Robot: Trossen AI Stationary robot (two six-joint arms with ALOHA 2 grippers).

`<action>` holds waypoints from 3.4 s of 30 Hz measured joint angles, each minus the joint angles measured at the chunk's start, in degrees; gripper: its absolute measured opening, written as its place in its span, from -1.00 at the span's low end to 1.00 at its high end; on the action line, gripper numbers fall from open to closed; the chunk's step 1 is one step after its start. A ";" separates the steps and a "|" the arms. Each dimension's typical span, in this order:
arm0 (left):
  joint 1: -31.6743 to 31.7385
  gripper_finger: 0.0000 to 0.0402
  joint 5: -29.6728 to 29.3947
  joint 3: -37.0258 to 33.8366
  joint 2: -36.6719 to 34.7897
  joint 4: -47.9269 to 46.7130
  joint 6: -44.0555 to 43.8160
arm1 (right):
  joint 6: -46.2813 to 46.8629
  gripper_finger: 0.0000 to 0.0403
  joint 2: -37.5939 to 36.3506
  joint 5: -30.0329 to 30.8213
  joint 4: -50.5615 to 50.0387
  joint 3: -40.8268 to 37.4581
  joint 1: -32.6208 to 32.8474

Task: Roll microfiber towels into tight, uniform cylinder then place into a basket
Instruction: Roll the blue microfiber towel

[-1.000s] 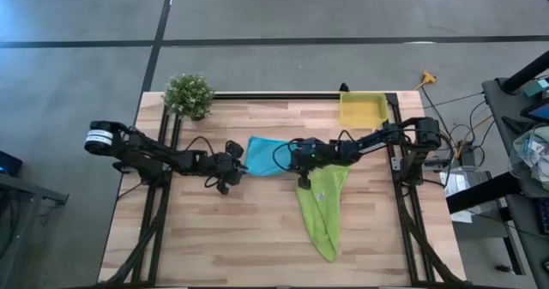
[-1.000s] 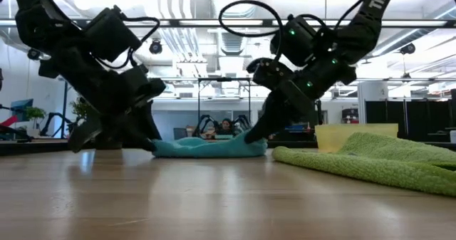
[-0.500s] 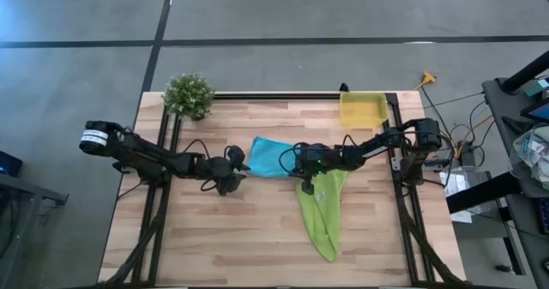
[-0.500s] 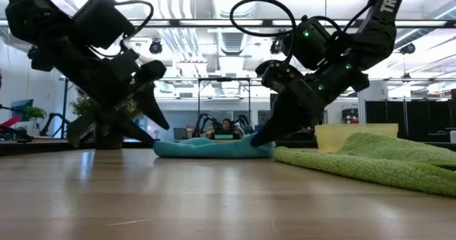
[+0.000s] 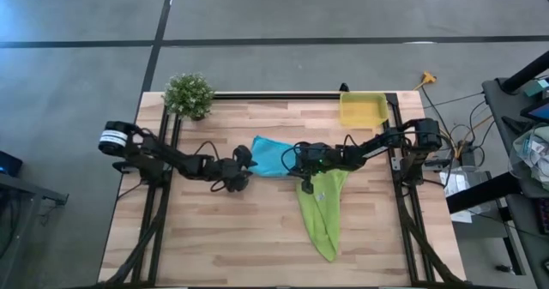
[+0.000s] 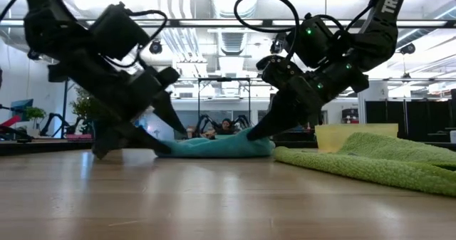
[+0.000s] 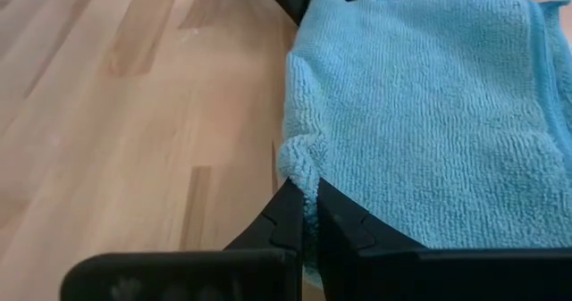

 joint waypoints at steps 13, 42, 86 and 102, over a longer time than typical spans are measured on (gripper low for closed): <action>1.38 -0.10 0.62 3.00 4.14 -2.84 -3.54 | 0.22 -0.95 0.00 -0.03 0.25 -1.13 0.30; 2.99 -0.99 18.70 16.85 4.29 -29.94 -34.51 | 0.67 -0.73 -4.11 0.00 -5.35 -1.50 0.83; 10.58 -1.00 54.73 11.65 4.17 -22.35 -57.00 | -27.06 -0.56 0.55 14.75 -5.86 4.03 12.28; 9.58 -1.00 49.49 5.43 2.80 -13.84 -49.47 | 4.67 -0.95 1.05 -3.04 -9.29 5.41 4.44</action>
